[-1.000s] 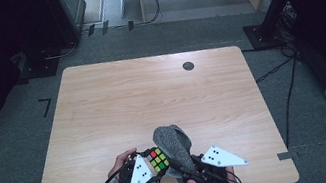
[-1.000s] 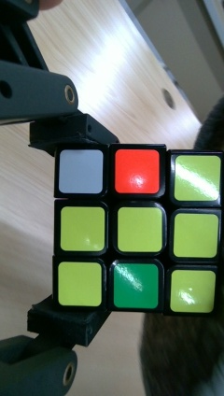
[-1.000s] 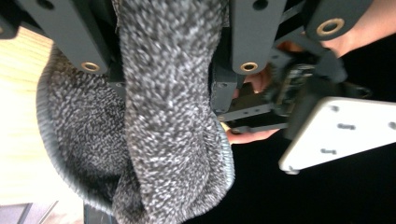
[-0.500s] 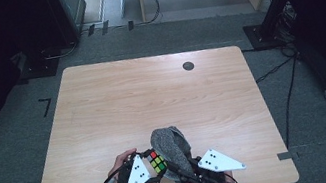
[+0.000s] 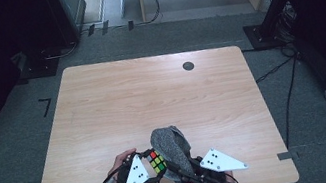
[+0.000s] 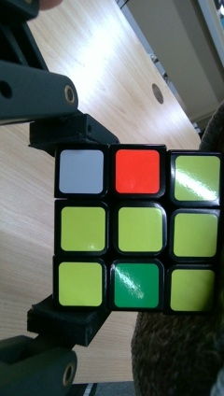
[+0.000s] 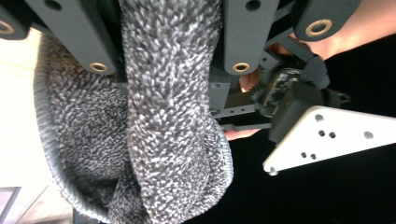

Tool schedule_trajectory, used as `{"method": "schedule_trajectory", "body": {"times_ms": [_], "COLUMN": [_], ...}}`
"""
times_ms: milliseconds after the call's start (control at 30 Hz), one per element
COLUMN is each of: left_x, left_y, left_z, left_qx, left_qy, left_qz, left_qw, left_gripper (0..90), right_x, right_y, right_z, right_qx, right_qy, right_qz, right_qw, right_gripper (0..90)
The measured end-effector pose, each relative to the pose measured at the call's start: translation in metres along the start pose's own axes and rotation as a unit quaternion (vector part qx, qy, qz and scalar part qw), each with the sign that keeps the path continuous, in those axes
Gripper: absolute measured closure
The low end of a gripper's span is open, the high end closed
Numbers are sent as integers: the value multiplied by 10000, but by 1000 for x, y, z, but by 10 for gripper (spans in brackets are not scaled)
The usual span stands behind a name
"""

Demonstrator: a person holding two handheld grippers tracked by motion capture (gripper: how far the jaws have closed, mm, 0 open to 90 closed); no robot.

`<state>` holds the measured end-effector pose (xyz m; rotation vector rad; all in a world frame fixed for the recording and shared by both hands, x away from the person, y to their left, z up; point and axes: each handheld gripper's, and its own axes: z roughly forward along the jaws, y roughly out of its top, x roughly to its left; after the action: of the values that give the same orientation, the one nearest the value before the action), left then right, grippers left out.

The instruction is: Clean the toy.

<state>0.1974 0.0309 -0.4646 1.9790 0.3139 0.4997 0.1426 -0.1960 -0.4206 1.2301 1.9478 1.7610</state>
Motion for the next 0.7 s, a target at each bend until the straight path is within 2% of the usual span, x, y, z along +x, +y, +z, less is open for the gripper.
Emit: {"method": "schedule_trajectory", "body": {"times_ms": [100,167,267,333,500,567,700], "left_x": [1,2,3,5,7,6,5], "left_y": [1,1,-1,-1,-2,-2,-2], "left_z": [-2,-2,-1,-1,-2,-2,4], "left_qx": [-35,-30,-8,-14,-7,24,257], "left_qy": [4,4,-6,-7,26,38,114], "left_qz": [-23,-19,-45,-66,-97,-97,-115], "left_qw": [10000,10000,10000,10000,9999,9999,9995], "left_gripper": [340,340,340,340,340,340,340], "right_x": [-8,-13,-13,-10,-11,-11,-4], "right_y": [0,0,1,1,3,4,4], "right_z": [-1,-1,0,0,-4,-6,-6], "right_qx": [35,66,88,69,-74,-107,0], "right_qy": [-115,-67,-3,7,197,147,92], "right_qz": [160,295,301,249,348,346,145], "right_qw": [9998,9995,9995,9997,9992,9992,9999], "right_gripper": [677,653,581,566,665,711,739]}}
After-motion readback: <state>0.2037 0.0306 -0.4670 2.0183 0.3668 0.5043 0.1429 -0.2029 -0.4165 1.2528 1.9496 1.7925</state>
